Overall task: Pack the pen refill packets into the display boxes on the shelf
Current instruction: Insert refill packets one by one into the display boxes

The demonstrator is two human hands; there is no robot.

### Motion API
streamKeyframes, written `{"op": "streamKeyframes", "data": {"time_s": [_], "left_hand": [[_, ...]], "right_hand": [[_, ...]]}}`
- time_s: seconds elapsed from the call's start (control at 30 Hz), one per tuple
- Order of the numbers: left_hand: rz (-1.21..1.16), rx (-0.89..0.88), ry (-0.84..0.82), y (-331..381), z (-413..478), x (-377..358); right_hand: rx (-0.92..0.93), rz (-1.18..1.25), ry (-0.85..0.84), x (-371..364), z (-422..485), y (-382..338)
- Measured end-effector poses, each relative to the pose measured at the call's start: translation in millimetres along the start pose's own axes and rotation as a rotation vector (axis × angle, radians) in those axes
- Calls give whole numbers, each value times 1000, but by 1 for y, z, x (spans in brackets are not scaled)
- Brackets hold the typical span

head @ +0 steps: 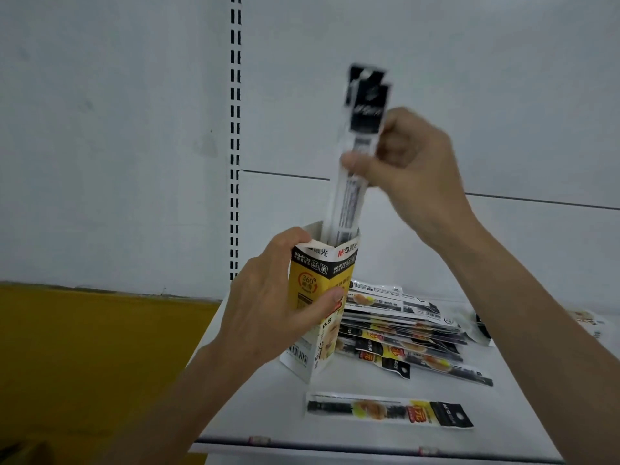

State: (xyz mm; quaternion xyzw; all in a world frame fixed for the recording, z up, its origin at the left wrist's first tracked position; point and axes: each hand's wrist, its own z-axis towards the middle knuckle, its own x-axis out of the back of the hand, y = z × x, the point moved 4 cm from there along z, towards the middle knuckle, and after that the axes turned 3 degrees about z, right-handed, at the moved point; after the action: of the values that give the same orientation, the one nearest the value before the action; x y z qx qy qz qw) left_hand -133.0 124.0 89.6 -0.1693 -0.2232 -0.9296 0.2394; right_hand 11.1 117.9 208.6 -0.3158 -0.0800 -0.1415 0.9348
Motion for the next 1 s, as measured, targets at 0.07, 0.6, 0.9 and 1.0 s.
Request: {"op": "streamKeyframes", "data": {"time_s": [0.07, 0.6, 0.9, 1.0], "left_hand": [[13, -19, -4, -1, 0, -1], [-148, 78, 37, -23, 0, -19], [-199, 69, 100, -22, -1, -24], [-221, 78, 101, -22, -2, -23]], "right_hand": [[-120, -154, -147, -7, -8, 12], [-747, -423, -851, 11, -108, 85], [-759, -537, -1041, -7, -134, 102], [-723, -541, -930, 3, -129, 105]]}}
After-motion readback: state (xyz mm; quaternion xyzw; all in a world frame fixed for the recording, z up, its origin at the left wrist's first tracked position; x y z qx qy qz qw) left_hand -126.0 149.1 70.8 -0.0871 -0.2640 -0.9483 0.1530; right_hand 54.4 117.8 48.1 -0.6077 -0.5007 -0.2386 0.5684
